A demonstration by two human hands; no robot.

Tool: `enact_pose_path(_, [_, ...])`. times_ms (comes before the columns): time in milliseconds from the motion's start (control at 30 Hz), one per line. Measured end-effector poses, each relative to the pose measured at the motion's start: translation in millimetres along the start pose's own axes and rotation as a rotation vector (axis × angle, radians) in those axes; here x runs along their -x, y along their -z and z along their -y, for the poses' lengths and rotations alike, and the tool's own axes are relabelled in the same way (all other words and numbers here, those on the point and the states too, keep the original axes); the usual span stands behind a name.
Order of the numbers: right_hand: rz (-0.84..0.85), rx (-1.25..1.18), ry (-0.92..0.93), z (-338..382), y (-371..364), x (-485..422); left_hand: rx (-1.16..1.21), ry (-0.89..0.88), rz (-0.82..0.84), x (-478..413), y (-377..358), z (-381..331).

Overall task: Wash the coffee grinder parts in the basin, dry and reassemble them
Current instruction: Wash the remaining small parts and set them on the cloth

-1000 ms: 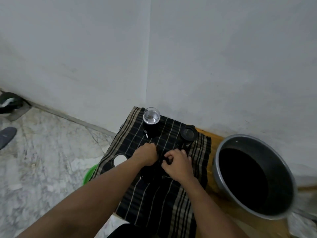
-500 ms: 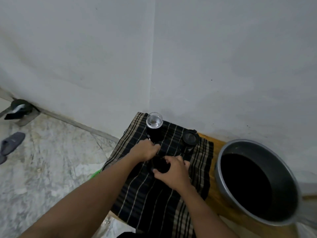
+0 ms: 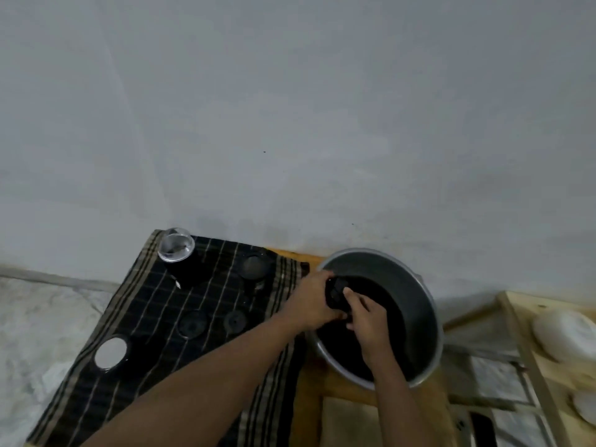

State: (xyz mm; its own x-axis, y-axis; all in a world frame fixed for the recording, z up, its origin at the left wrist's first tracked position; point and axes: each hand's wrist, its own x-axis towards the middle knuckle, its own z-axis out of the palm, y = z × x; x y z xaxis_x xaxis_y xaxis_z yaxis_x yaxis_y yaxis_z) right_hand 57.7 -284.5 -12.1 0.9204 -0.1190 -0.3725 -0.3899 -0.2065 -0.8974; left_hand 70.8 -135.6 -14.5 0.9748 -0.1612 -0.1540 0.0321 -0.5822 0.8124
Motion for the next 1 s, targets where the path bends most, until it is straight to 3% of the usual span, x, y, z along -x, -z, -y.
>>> enact_pose_path(200, [0.041,-0.082,-0.378,-38.1,53.6,-45.0,-0.268,0.157,0.216,-47.0,-70.9,-1.0])
enact_pose_path(300, [-0.083,-0.113,-0.468,-55.4,75.4,-73.5,-0.347,0.230,0.309,-54.7,-85.1,10.5])
enact_pose_path(500, [-0.148,-0.033,-0.462,-66.4,89.4,-102.3,-0.363,0.298,0.338,-57.6,-96.9,21.6])
enact_pose_path(700, [0.218,-0.005,-0.484,-51.3,56.6,-106.3,-0.435,0.297,0.302,-60.2,-102.6,17.9])
enact_pose_path(900, [-0.113,0.123,-0.297,-44.1,86.0,-113.5,-0.393,0.328,0.297,-58.1,-97.2,20.0])
enact_pose_path(1000, [-0.001,0.160,-0.319,-47.0,81.3,-111.6,-0.357,0.315,0.288,-58.5,-100.1,19.4])
